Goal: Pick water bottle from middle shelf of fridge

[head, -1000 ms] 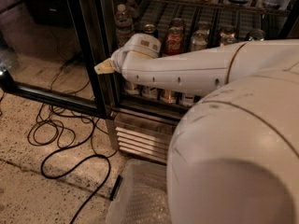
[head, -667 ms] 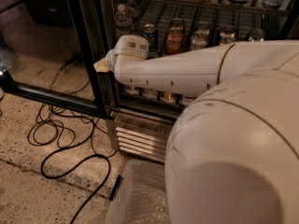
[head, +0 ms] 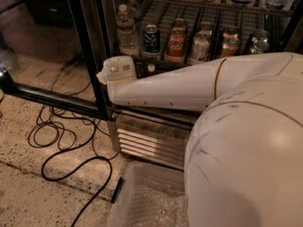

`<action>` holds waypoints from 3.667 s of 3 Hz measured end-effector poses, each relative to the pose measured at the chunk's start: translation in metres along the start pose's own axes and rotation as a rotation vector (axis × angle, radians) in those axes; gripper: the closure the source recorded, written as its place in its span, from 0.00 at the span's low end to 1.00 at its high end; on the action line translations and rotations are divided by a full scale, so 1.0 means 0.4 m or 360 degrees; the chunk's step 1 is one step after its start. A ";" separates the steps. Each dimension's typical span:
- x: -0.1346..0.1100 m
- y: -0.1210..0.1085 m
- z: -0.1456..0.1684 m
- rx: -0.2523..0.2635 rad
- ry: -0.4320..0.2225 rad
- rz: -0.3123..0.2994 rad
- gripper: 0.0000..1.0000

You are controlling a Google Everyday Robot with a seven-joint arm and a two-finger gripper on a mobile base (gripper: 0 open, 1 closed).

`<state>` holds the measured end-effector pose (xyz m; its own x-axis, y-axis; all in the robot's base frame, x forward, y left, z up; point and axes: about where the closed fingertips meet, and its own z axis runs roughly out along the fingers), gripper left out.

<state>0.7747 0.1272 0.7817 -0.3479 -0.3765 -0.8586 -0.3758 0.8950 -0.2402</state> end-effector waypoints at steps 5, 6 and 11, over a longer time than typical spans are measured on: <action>-0.005 -0.018 0.041 0.0343 -0.0135 -0.0245 0.00; -0.011 0.012 0.062 0.0547 -0.0130 -0.0137 0.00; 0.004 -0.210 -0.006 0.1165 -0.0139 0.0004 0.27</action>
Offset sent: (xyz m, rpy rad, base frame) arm 0.0186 -0.0539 0.0097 0.2715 -0.1237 -0.3627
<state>0.8037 0.0511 0.8016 -0.2666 -0.3809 -0.8853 0.3050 0.8381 -0.4524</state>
